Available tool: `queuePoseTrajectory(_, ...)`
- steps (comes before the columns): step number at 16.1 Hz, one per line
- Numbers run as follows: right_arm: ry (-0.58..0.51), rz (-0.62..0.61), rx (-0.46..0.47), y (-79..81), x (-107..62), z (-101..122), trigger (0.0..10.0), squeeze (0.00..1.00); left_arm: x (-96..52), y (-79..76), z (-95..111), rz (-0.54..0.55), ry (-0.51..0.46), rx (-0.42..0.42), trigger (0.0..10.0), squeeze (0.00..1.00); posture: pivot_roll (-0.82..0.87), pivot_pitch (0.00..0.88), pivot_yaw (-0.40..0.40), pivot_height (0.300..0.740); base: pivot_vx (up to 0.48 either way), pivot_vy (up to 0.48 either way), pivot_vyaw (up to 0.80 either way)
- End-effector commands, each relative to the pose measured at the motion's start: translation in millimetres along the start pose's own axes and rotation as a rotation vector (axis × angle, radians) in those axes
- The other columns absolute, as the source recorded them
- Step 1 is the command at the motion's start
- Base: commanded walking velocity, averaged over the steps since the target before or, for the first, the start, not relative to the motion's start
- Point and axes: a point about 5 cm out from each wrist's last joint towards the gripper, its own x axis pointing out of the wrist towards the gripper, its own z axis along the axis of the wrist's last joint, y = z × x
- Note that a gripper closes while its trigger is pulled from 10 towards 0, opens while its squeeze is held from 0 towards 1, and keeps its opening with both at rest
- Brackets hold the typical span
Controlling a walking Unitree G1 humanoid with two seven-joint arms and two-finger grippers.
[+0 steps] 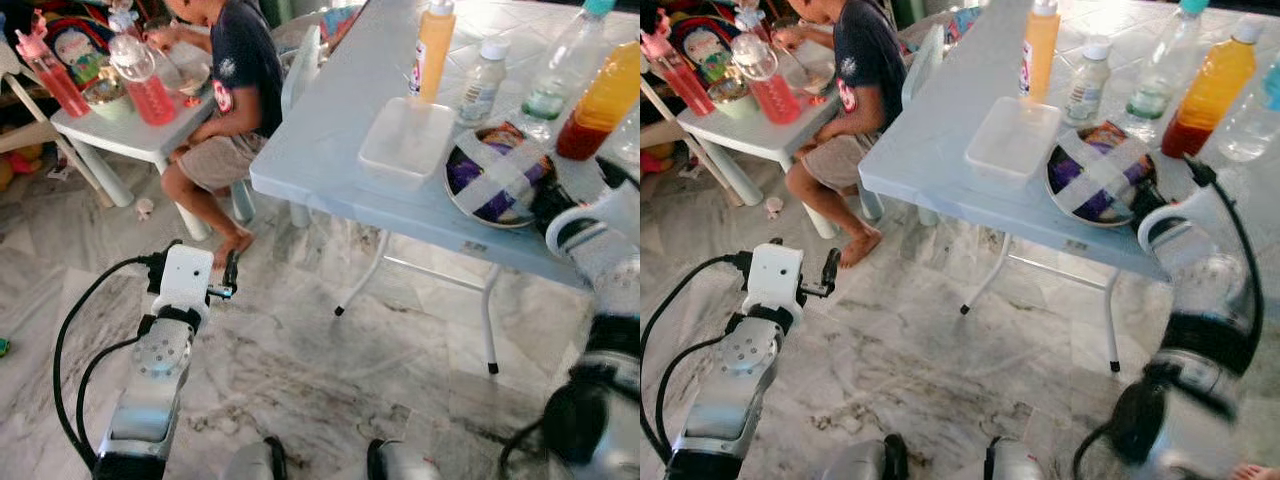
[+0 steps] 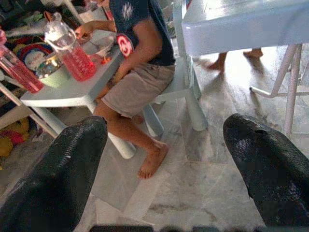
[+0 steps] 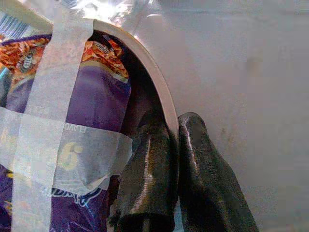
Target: Restocking fridge
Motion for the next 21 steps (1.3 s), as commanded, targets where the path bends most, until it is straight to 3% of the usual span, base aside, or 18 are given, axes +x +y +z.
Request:
queuePoseTrajectory(1, 0.079, -0.091, -0.01, -14.5, -2.6, -22.4, 0.0, 0.0, -3.9, 3.9, -3.4, 0.018, 0.012, 0.002, 10.0, 0.0, -0.01, 0.163, 0.114, 0.74, 0.0, 0.0, 0.0)
queuePoseTrajectory(3, 0.061, -0.075, 0.0, -7.4, -21.8, -43.8, 0.0, 0.0, -6.5, 0.8, -6.0, 0.038, 0.005, 0.04, 10.0, 0.0, -0.02, 0.145, 0.106, 0.74, 0.0, 0.0, 0.0)
queuePoseTrajectory(6, 0.042, -0.096, -0.031, -13.3, -35.1, -71.2, 0.0, 0.0, -2.3, -3.2, -8.5, 0.062, 0.025, -0.023, 10.0, 0.0, -0.03, 0.098, 0.096, 0.74, 0.0, 0.0, 0.0)
queuePoseTrajectory(9, -0.003, -0.12, -0.094, -23.3, -41.7, -80.7, 0.0, 0.0, 6.9, -4.1, 5.7, 0.059, -0.031, -0.023, 10.0, 0.0, -0.03, 0.082, 0.091, 0.74, 0.0, 0.0, 0.0)
queuePoseTrajectory(12, 0.006, -0.073, -0.131, -21.9, -45.3, -91.8, 0.1, 0.0, 12.3, -3.3, 6.0, 0.05, -0.026, -0.047, 10.0, 0.0, -0.04, 0.07, 0.101, 0.74, -0.082, 0.0, 0.0)
queuePoseTrajectory(13, 0.009, -0.046, -0.143, -17.8, -47.8, -94.3, 4.0, 0.0, 12.5, -4.7, 5.2, 0.045, -0.024, -0.049, 10.0, 0.0, -0.04, 0.07, 0.101, 0.74, -0.259, 0.0, 0.0)
queuePoseTrajectory(14, 0.009, -0.023, -0.156, -15.0, -50.0, -96.5, 10.0, 0.0, 12.5, -5.4, 4.7, 0.047, -0.023, -0.05, 10.0, 0.0, -0.04, 0.067, 0.098, 0.74, -0.259, 0.0, 0.0)
queuePoseTrajectory(15, 0.028, 0.023, -0.109, -11.9, -51.6, -100.1, 10.0, 0.0, 12.7, -6.2, 3.7, 0.049, -0.019, -0.06, 10.0, 0.0, -0.04, 0.066, 0.101, 0.74, -0.259, 0.0, 0.0)
queuePoseTrajectory(18, 0.004, 0.151, -0.182, 6.3, -53.1, -102.8, 10.0, 0.0, 12.5, -13.9, 1.8, 0.04, -0.015, -0.067, 10.0, 0.0, -0.05, 0.061, 0.105, 0.74, -0.267, 0.0, 0.0)
queuePoseTrajectory(20, 0.021, 0.231, -0.134, 15.6, -56.4, -106.1, 10.0, 0.0, 11.7, -16.4, 3.0, 0.035, -0.017, -0.069, 10.0, 0.0, -0.05, 0.06, 0.106, 0.74, -0.279, 0.0, 0.0)
queuePoseTrajectory(21, 0.032, 0.255, -0.174, 18.5, -57.3, -110.2, 10.0, 0.0, 11.4, -15.5, 1.2, 0.04, -0.012, -0.069, 10.0, 0.0, -0.04, 0.055, 0.106, 0.74, -0.281, 0.0, 0.0)
